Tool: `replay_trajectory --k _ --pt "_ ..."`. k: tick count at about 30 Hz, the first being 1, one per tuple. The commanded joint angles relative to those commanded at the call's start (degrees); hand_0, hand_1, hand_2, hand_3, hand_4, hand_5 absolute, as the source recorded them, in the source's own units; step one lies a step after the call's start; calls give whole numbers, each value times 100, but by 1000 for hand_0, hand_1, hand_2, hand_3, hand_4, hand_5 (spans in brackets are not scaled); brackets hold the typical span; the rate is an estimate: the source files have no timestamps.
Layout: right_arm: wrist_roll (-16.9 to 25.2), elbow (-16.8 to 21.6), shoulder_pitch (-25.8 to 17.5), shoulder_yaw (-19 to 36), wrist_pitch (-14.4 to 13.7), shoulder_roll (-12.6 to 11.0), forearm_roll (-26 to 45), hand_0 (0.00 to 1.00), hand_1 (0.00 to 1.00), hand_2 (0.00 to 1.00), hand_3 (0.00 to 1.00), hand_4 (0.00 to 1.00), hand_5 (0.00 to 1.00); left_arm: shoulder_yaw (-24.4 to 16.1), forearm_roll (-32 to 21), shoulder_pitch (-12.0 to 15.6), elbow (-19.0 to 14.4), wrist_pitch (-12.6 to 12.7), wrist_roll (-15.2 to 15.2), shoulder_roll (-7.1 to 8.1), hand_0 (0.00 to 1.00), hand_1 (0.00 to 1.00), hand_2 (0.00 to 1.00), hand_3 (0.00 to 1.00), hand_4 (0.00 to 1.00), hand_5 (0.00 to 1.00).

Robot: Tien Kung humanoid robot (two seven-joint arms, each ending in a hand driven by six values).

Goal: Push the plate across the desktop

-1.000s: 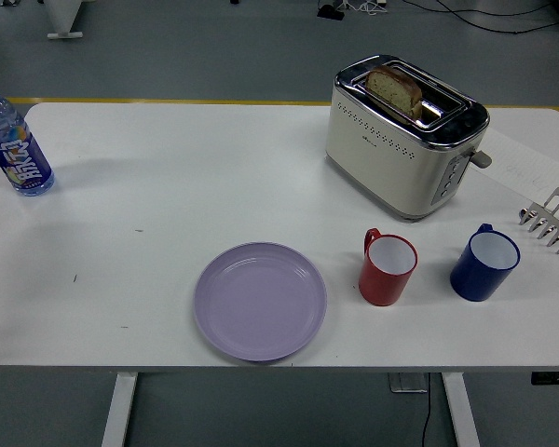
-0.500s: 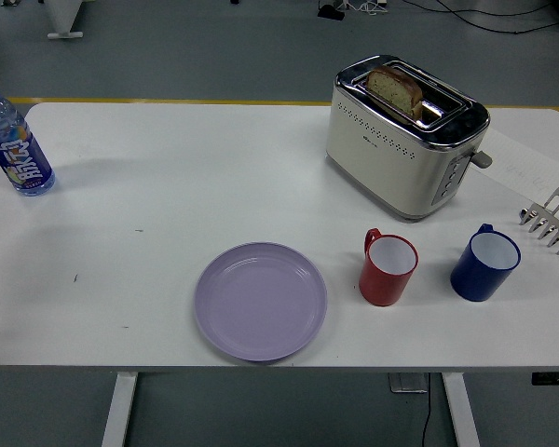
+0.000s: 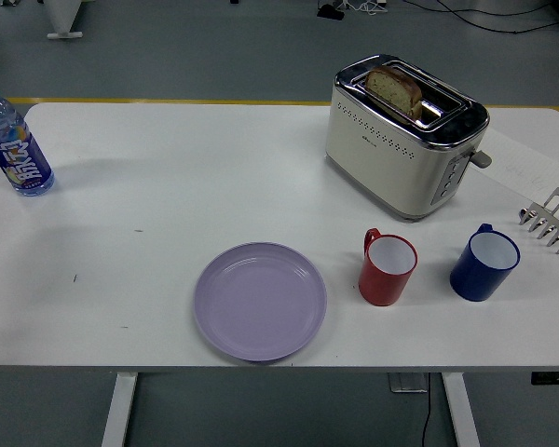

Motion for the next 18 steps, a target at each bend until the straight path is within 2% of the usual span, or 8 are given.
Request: replay_trajectory --k 6,12,18 --pt "111 29 14 -189 -38 -64 208 708 672 788 735 512 558 -16 43 29 7 4 -4 -81 746 751 719 692 572 998" --pt "157 65 -6 -326 -41 -122 327 708 672 788 733 513 555 74 38 -51 -14 -15 -4 -98 747 750 719 691 571 998" --pt "175 77 26 -314 -68 -121 362 707 674 789 731 514 551 45 44 6 -87 -8 -6 -78 747 749 720 691 570 998"
